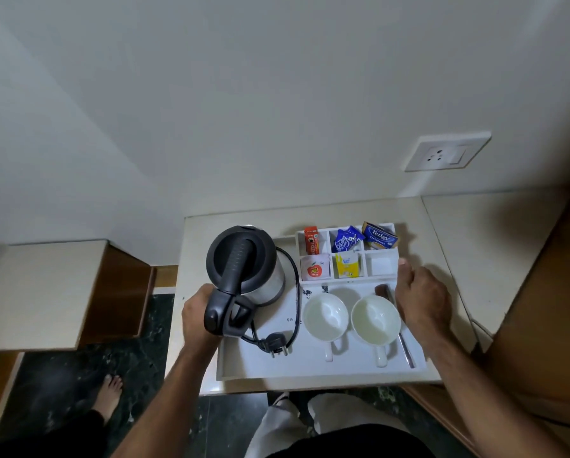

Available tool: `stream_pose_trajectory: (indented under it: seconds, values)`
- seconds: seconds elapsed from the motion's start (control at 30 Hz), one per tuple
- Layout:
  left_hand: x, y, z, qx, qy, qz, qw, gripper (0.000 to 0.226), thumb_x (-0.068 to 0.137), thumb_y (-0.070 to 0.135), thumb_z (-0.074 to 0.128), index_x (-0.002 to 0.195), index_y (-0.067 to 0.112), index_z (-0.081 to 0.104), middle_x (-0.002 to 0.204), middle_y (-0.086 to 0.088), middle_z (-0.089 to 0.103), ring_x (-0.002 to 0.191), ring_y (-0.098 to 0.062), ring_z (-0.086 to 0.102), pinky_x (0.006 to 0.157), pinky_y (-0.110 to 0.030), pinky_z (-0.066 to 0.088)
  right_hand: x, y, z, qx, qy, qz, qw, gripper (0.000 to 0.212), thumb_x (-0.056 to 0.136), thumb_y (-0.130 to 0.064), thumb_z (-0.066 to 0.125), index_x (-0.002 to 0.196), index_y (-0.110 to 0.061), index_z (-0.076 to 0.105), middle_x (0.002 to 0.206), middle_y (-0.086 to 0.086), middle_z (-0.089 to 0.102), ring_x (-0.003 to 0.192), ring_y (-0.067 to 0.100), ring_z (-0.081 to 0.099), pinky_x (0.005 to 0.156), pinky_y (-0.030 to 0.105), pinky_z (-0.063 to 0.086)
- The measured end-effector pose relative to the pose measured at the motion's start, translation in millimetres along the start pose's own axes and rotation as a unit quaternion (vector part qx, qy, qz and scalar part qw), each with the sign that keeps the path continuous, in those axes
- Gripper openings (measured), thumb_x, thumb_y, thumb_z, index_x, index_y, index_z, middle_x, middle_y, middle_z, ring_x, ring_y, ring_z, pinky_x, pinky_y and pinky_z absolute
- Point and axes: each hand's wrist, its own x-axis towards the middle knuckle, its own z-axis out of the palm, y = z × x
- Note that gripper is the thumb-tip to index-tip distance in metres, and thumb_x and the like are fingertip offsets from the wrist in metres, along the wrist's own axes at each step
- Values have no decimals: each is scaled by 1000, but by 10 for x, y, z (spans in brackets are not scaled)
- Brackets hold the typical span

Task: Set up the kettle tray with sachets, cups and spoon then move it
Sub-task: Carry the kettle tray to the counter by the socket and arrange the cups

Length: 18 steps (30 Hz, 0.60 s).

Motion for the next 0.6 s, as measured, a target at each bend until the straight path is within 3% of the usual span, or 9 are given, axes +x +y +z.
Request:
stream_pose_trajectory:
  seconds: [0.1,0.23,0.33,0.43,0.6]
  values:
    - [155,70,21,4,-16,-20,1000,20,67,37,65,67,30,46,70,-9,63,69,-39,63,66,-52,56,61,-10,57,-2,-12,9,1000,61,99,-48,36,78,5,60,77,28,66,76,44,64,66,44,53]
    - [241,52,91,47,-35,-13,998,20,68,40,60,68,29,43,71,-2,62,69,-31,61,65,-44,54,103,6,110,-8,-20,26,999,62,99,-48,35,82,6,61,79,29,66,77,44,64,67,43,52]
    - [266,25,157,42,-39,-15,998,19,69,37,60,68,29,43,72,-8,64,67,-32,60,62,-44,53,101,38,142,-16,-17,35,999,59,99,-47,37,84,6,61,82,30,67,80,45,64,69,43,50]
    - [276,-24,184,55,-29,-4,998,26,73,29,65,65,31,41,64,2,56,63,-33,58,60,-38,47,98,46,164,-20,-14,35,999,58,99,-45,38,83,6,61,82,30,67,80,45,64,68,42,48]
    - [294,-50,266,65,-18,41,997,23,69,27,60,63,33,39,62,-3,52,62,-40,58,62,-49,52,125,86,215,-32,-15,40,999,60,99,-47,36,85,5,63,82,28,68,80,43,65,68,41,48]
